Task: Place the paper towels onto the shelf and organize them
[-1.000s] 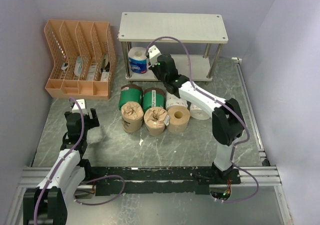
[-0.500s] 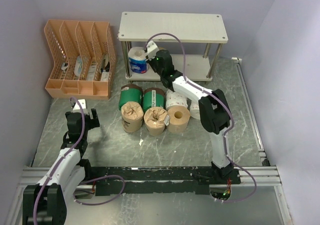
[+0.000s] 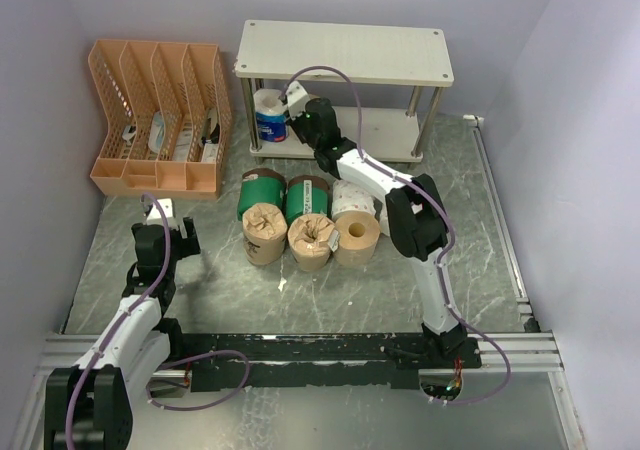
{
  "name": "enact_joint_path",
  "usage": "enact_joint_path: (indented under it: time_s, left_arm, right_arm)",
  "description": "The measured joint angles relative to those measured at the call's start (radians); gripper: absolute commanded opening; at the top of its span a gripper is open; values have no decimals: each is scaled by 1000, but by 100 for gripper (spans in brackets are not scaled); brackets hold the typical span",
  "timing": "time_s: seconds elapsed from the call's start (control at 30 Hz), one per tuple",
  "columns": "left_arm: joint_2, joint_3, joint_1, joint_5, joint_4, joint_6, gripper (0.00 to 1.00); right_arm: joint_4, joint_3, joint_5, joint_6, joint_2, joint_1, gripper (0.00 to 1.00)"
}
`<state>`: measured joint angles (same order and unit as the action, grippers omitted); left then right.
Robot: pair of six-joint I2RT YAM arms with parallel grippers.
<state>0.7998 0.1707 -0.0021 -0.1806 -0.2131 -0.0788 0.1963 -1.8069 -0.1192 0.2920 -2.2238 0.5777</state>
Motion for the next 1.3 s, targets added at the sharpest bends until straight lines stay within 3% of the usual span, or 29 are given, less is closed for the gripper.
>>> enact_joint_path:
  time_s: [0.1, 0.3, 0.43, 0.5, 0.73, 0.87, 0.9, 0.93, 1.17, 1.3]
  left_arm:
    - [0, 0, 0, 0, 0, 0, 94]
    - [0, 0, 0, 0, 0, 0, 94]
    - [0, 0, 0, 0, 0, 0, 94]
    - [0, 0, 0, 0, 0, 0, 94]
    - [0, 0, 0, -1, 0, 0, 94]
    - [-2, 0, 0, -1, 0, 0, 94]
    - [-3, 0, 0, -1, 0, 0, 94]
    - [-4, 0, 0, -1, 0, 0, 94]
    - [-5, 0, -4, -5, -1, 0, 94]
    - [-5, 0, -11, -7, 0, 1, 94]
  right_arm:
    - [-2, 0, 0, -1, -6, -1, 0]
    - [17, 1, -3, 0, -18, -1, 11]
    - [37, 1, -5, 3, -23, -1, 43]
    - [55, 1, -7, 7, -27, 0, 51]
    - [128, 6, -17, 24, -28, 7, 60]
    - [185, 94, -48, 31, 20, 21, 63]
    - [202, 142, -63, 35, 50, 25, 91]
    - [214, 197, -87, 38, 86, 32, 99]
    - [346, 642, -353, 73, 510, 208, 100]
    - [252, 773, -400, 30, 752, 286, 100]
